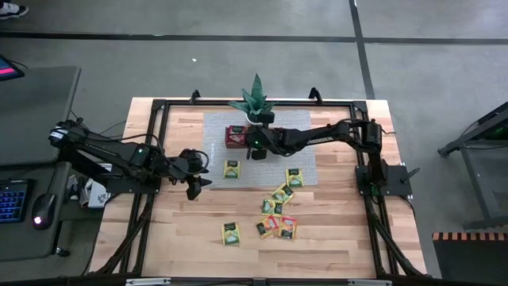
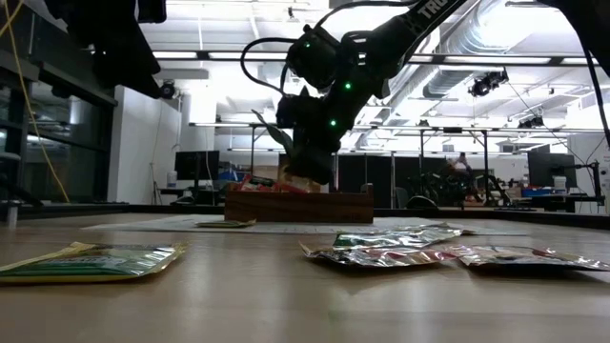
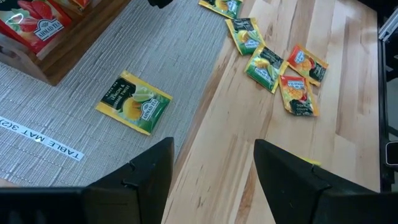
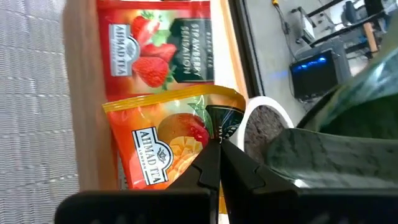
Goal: Pick & Place Tea
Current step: Put the orange tea bag into the middle section of the wooden organizer
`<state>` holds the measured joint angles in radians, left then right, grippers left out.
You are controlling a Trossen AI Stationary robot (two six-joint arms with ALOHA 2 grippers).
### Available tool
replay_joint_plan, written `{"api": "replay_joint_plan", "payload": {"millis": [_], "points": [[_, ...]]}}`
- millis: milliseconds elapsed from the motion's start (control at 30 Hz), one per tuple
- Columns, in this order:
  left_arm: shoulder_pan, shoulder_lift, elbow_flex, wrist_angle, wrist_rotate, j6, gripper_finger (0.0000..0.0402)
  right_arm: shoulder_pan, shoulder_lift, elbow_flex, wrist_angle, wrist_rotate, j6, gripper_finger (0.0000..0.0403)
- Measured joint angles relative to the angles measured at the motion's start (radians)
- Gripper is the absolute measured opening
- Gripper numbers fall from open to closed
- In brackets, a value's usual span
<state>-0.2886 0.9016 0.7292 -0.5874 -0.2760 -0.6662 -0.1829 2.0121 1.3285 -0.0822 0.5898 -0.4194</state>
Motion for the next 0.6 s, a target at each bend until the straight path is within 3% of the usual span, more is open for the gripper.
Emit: {"api": "replay_joint_plan", "payload": {"millis": [200, 600], "points": [[0.000, 0.000, 0.000, -0.018, 0.000, -0.001, 0.0220, 0.000, 0.000, 0.000, -0.008, 0.059, 0.000, 0.0001], [0.000, 0.000, 0.000, -0.022, 0.000, -0.001, 0.0220, 0.000, 0.000, 0.000, -0.007, 0.038, 0.000, 0.0001]]}}
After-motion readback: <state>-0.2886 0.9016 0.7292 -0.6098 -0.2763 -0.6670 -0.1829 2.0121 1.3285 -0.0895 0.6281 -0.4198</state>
